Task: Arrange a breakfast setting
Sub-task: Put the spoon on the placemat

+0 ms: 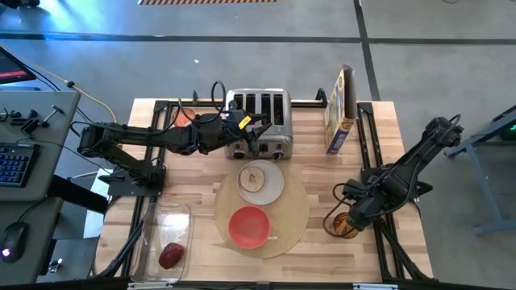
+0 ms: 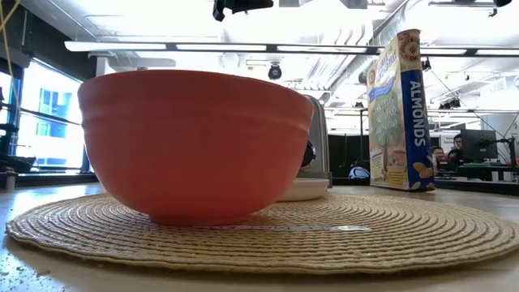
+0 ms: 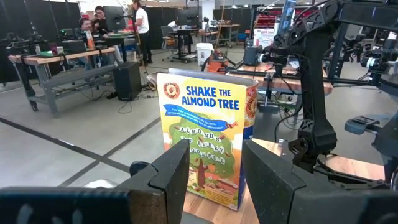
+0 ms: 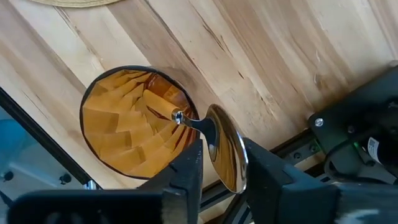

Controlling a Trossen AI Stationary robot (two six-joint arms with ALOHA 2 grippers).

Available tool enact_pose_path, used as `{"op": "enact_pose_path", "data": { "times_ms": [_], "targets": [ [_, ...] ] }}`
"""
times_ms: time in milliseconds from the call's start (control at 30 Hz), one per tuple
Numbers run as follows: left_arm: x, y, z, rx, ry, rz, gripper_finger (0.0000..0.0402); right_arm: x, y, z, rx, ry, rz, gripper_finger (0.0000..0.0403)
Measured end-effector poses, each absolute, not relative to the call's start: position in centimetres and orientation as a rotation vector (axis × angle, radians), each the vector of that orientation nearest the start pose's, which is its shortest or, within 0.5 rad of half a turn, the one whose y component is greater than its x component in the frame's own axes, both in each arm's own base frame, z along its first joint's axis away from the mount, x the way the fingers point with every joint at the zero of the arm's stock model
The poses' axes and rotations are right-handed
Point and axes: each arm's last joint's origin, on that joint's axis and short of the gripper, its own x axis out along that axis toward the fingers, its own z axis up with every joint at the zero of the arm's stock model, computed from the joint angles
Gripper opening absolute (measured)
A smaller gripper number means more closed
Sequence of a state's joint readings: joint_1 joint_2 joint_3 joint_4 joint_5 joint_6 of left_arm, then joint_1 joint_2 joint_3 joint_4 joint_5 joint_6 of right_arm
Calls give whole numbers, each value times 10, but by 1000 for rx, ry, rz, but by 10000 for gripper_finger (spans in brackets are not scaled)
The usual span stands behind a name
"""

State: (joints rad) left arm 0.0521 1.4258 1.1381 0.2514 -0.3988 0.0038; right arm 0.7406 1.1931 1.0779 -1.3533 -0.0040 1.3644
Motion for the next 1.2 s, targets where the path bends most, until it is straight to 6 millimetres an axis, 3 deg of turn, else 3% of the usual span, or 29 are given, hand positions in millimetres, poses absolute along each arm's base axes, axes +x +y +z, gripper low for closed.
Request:
{"op": "enact_pose_path", "data": {
  "times_ms": [333, 967, 1200],
  "targets": [
    [327, 28, 349, 10, 37, 451, 138, 134, 122, 285, 574, 1466, -437, 4],
    [327, 28, 349, 10, 37, 451, 138, 131, 122, 286, 617, 1494, -433, 0],
    [327, 28, 349, 10, 37, 451, 138, 127, 116, 306, 628, 1449, -415, 0]
  ]
}}
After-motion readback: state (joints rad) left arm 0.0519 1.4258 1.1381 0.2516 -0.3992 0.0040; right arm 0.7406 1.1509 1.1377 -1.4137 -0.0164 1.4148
